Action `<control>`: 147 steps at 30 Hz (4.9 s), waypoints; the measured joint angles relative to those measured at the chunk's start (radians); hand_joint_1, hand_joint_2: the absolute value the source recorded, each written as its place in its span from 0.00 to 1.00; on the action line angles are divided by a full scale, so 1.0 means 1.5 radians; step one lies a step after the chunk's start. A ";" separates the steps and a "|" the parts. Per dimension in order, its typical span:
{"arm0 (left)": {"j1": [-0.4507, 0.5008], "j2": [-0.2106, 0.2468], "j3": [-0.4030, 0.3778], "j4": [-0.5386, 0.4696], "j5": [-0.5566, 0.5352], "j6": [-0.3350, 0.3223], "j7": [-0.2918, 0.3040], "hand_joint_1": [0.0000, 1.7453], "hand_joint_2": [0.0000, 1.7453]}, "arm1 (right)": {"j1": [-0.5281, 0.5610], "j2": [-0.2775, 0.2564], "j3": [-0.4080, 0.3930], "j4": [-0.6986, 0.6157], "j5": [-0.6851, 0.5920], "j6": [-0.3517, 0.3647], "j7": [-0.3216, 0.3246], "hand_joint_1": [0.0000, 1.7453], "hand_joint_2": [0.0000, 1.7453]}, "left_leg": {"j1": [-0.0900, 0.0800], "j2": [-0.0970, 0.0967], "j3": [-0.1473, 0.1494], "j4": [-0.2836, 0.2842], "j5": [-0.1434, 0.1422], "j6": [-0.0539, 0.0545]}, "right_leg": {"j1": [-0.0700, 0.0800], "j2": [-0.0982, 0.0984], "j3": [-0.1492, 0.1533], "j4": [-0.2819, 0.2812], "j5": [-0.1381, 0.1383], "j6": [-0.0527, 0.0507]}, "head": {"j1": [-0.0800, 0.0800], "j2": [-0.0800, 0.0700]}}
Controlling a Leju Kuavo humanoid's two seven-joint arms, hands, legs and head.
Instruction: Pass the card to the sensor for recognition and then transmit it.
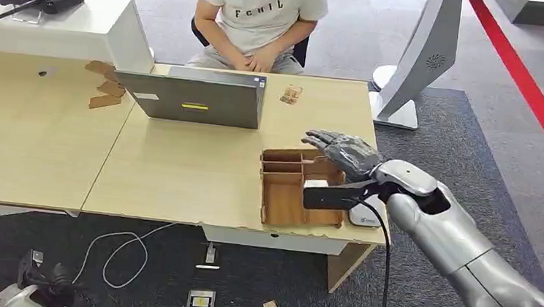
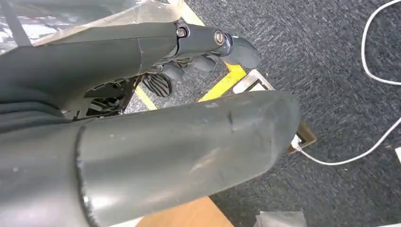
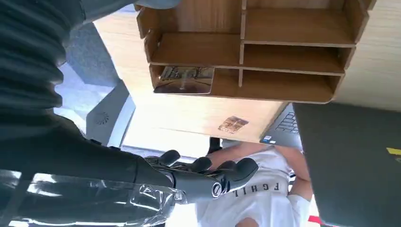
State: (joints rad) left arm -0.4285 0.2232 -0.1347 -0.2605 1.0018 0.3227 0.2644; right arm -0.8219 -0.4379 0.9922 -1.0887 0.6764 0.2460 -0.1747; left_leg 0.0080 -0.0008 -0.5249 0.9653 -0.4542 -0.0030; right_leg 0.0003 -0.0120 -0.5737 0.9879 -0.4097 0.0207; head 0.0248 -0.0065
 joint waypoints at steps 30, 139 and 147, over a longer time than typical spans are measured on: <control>0.004 0.007 0.000 0.000 0.014 0.001 -0.049 0.00 0.00 | -0.050 0.037 0.014 0.097 0.032 0.022 0.008 0.00 1.00 | 0.000 0.000 0.000 0.000 0.000 0.000 | 0.000 0.000 0.000 0.000 0.000 0.000 | 0.000 0.000; 0.029 0.040 0.090 0.000 -0.049 -0.035 -0.086 0.00 0.00 | -0.110 0.164 -0.043 0.430 0.147 -0.092 -0.132 1.00 1.00 | 0.000 0.000 0.000 0.000 0.000 0.000 | 0.000 0.000 0.000 0.000 0.000 0.000 | 0.000 0.000; 0.028 0.038 0.095 0.000 -0.063 -0.039 -0.064 0.00 0.00 | -0.113 0.169 -0.047 0.433 0.143 -0.103 -0.141 1.00 1.00 | 0.000 0.000 0.000 0.000 0.000 0.000 | 0.000 0.000 0.000 0.000 0.000 0.000 | 0.000 0.000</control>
State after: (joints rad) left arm -0.3865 0.2808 0.0076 -0.2602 0.9068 0.2640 0.1679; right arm -0.9909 -0.1843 0.9220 -0.4387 0.8911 0.0919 -0.3868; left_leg 0.0080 -0.0002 -0.5247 0.9656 -0.4539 -0.0029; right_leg 0.0005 -0.0118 -0.5741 0.9880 -0.4094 0.0205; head 0.0248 -0.0065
